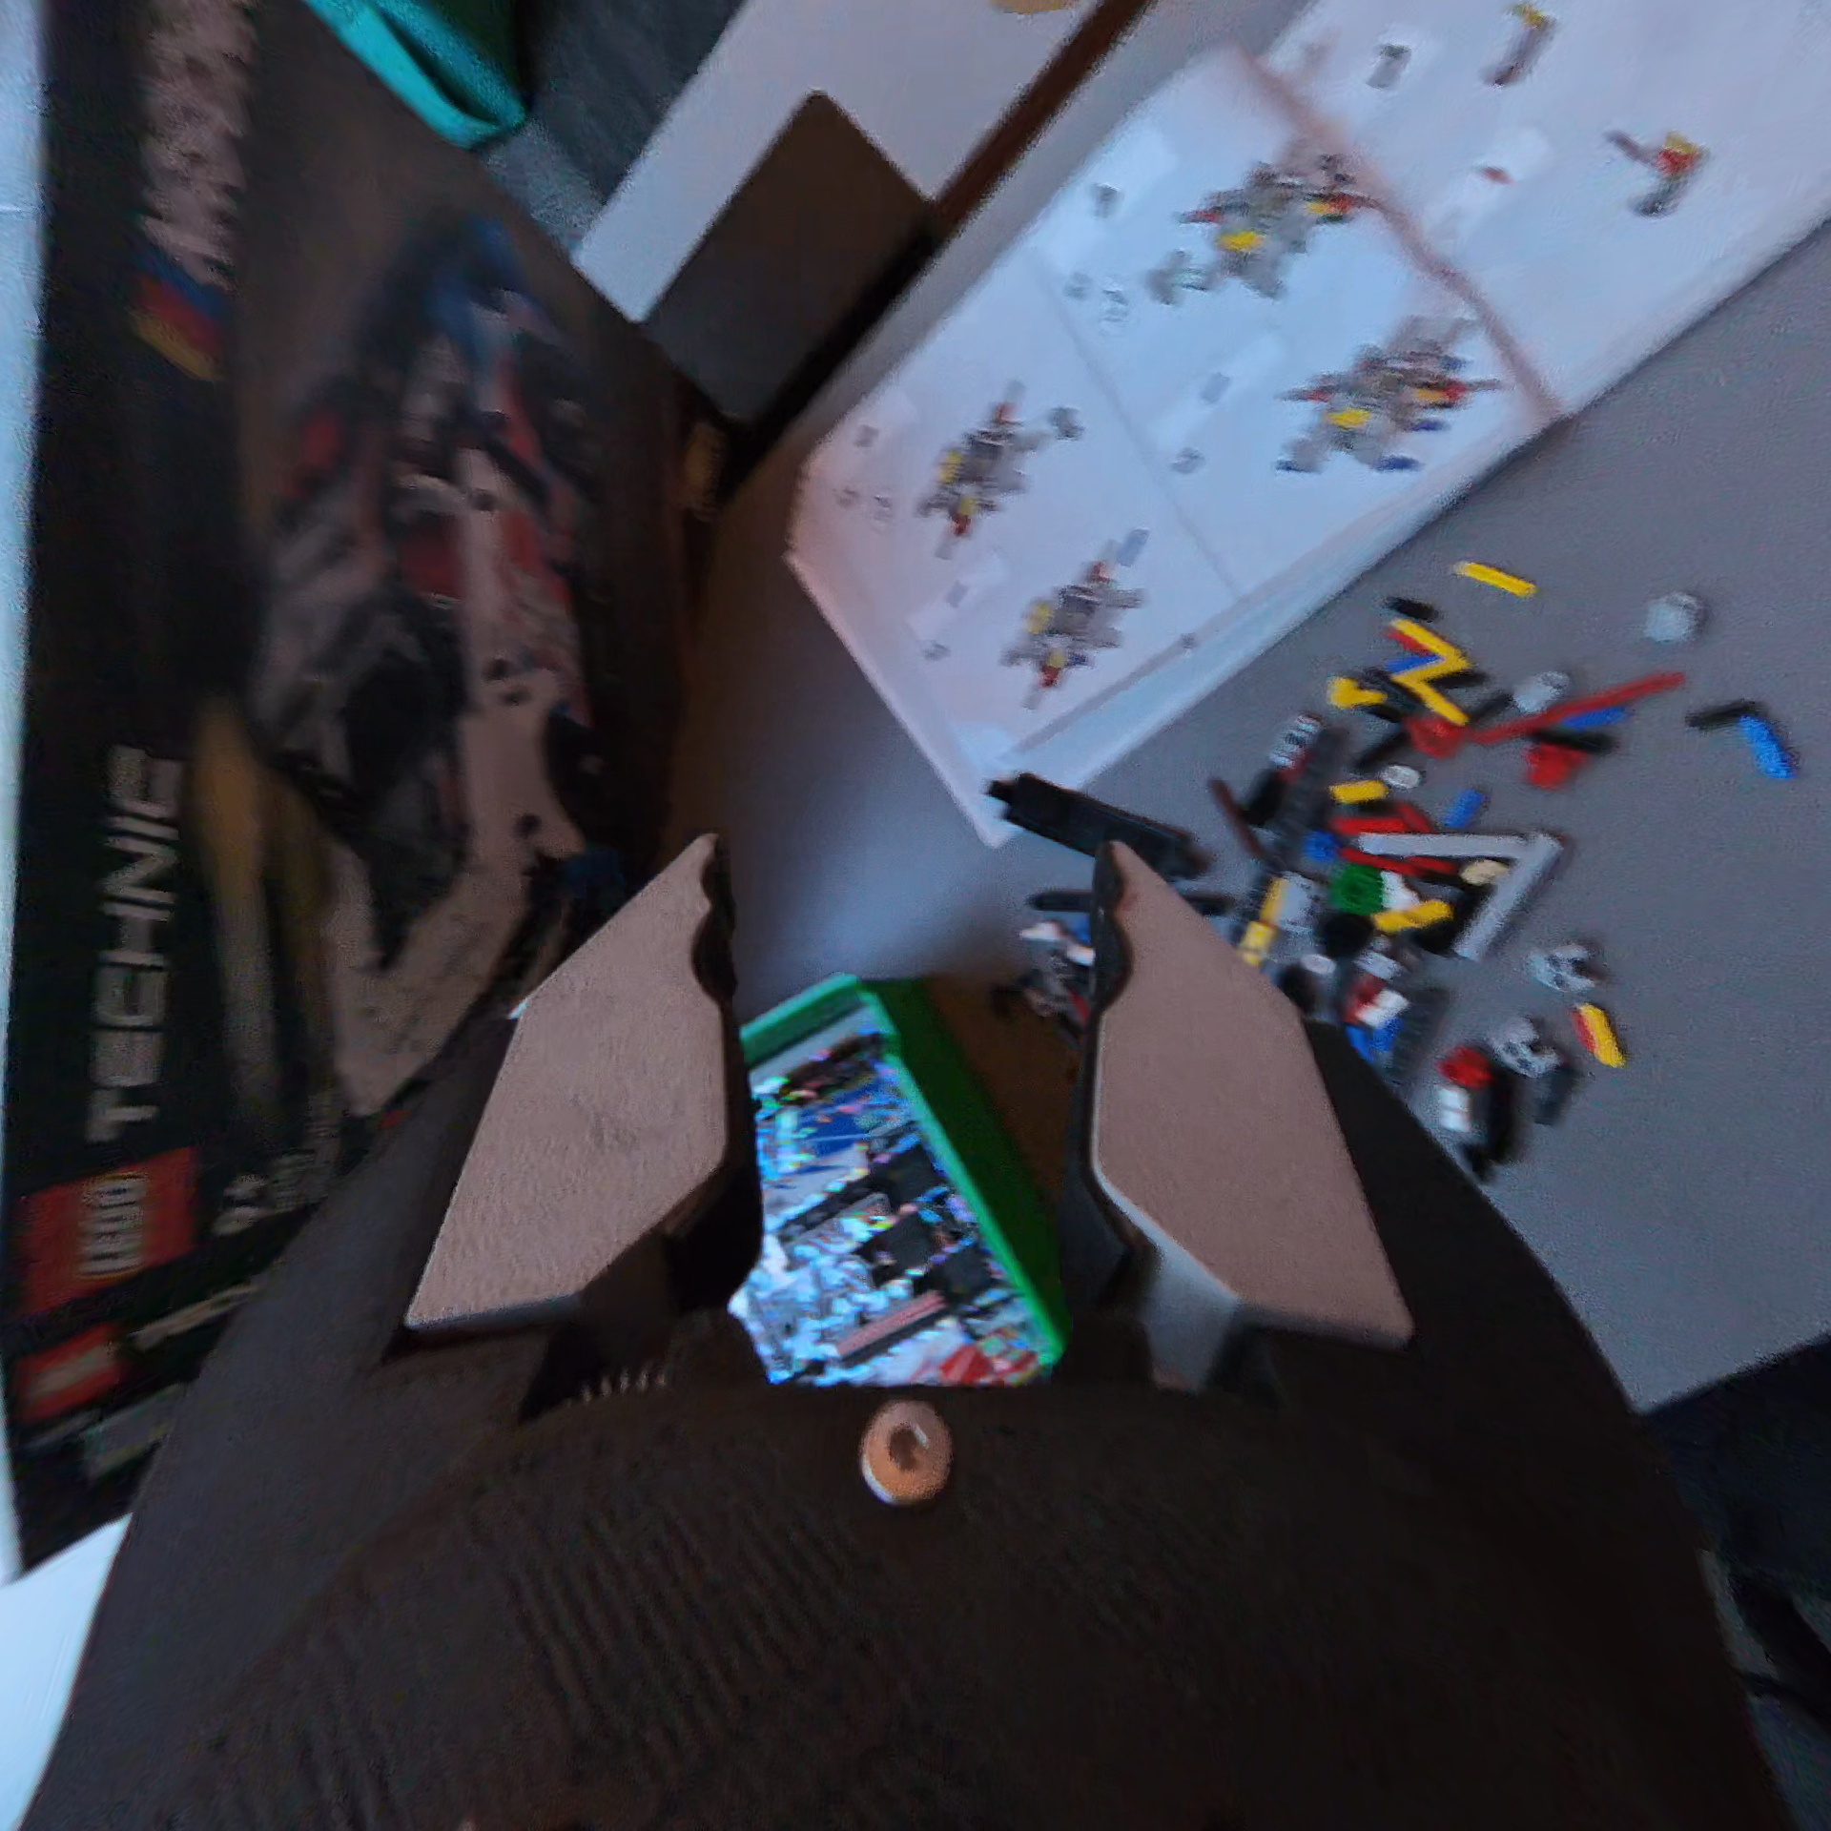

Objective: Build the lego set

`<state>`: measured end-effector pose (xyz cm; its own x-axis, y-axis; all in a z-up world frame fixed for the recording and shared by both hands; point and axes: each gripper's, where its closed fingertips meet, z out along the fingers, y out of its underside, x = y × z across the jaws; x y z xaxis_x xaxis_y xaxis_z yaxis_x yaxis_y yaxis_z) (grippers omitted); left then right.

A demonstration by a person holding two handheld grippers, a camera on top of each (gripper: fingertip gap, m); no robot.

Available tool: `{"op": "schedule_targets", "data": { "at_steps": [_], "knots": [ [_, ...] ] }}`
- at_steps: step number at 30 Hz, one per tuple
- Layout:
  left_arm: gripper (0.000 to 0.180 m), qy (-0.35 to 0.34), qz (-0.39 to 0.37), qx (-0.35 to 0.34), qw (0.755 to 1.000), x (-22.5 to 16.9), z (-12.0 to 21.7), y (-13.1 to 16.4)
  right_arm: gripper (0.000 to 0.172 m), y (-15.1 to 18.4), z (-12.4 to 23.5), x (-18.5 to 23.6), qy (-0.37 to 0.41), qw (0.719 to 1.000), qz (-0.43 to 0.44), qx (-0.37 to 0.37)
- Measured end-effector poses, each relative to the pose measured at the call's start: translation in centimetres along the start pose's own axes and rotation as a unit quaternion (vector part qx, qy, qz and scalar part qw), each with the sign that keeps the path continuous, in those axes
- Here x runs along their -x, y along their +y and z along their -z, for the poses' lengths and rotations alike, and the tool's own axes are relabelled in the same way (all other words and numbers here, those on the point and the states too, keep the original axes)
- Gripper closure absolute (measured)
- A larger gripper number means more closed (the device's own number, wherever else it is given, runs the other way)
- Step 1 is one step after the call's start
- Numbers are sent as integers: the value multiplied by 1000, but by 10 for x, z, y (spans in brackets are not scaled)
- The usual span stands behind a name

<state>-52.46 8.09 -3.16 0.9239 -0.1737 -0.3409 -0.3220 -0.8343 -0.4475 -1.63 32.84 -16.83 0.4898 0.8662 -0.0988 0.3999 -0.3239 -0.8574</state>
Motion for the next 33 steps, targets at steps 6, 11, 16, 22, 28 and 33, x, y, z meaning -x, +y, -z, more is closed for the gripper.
{"op": "schedule_targets", "data": {
  "at_steps": [6, 11, 16, 22, 28, 33],
  "knots": [
    [124, 79, -45, -44, 995, -133, -2, 14, 162, 15, -15, -34, 45, 996, 33, 71],
    [134, 102, -67, -44, 992, -187, -17, 36, 169, -58, 32, -62, 44, 996, 13, 76],
    [134, 166, -31, -46, 985, -222, -38, 57, 170, -69, 39, -60, 62, 990, 16, 126],
    [135, 202, -25, -112, 973, -257, -34, 45, 170, 7, -8, -50, 114, 984, 17, 134],
    [135, 213, -58, -172, 960, -299, -24, 24, 161, 20, -20, -42, 109, 989, 1, 102],
    [135, 232, -65, -228, 943, -347, -26, 12, 141, -1, 9, -24, 94, 995, -13, 8]
  ]
}}
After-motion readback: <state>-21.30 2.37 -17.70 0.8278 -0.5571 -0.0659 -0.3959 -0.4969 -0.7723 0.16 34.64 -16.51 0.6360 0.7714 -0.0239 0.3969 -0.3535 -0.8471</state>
